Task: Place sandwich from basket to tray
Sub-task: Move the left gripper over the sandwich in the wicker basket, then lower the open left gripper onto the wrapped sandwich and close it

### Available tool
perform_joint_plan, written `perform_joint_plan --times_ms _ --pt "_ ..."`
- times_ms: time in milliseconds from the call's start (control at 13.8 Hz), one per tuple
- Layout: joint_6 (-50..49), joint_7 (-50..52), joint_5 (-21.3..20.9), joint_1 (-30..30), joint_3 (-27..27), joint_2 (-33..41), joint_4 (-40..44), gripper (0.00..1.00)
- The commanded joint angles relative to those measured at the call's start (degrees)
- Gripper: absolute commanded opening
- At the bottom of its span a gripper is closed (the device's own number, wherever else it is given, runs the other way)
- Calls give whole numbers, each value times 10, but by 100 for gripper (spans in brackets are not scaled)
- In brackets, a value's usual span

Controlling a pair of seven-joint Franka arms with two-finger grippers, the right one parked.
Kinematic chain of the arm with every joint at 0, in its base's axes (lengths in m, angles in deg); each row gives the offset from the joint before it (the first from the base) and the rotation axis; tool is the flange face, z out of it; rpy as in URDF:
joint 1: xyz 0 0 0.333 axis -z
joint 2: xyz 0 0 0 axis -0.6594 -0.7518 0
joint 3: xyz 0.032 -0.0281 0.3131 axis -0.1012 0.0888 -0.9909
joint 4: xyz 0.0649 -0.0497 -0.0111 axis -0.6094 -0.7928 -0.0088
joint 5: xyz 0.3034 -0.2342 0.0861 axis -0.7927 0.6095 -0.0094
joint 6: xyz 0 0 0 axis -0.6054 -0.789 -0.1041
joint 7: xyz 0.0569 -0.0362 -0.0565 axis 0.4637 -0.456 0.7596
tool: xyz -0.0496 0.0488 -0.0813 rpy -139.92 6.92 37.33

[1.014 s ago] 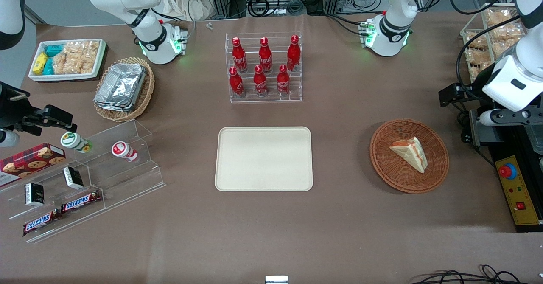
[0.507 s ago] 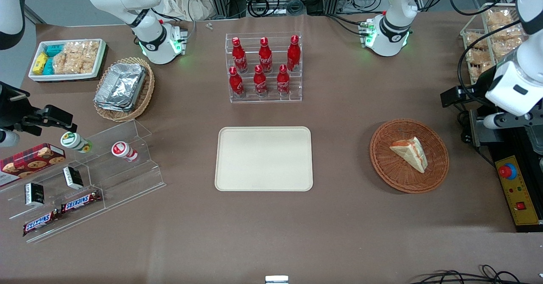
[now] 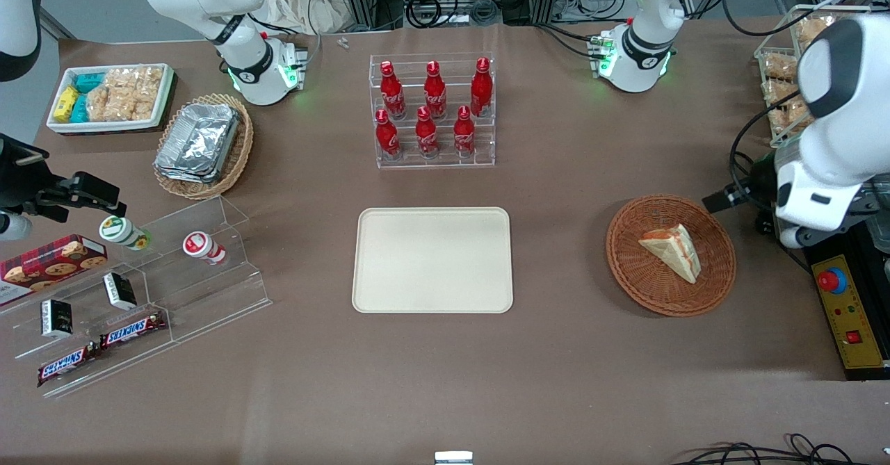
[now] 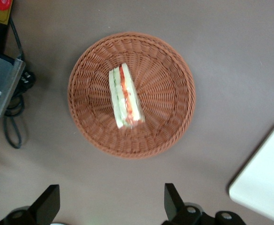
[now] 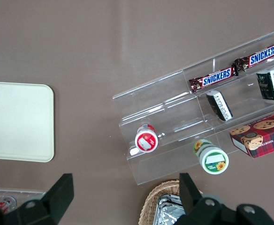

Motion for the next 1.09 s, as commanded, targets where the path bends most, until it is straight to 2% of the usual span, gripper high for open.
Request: perform_joint_plan --times_ms 0,217,725,797,870,942,1014 --pt "104 48 -6 -11 4 7 -98 100" --pt "235 95 -6 -11 4 -28 -167 100" --pt "385 129 -7 -8 4 -127 -198 100" --pt "393 129 -7 -8 4 -134 -200 90" --pt "394 129 -7 -8 3 -140 -200 70" --pt "397 129 -10 -8 3 -142 -199 42" --pt "397 129 -15 -8 3 -143 -199 20"
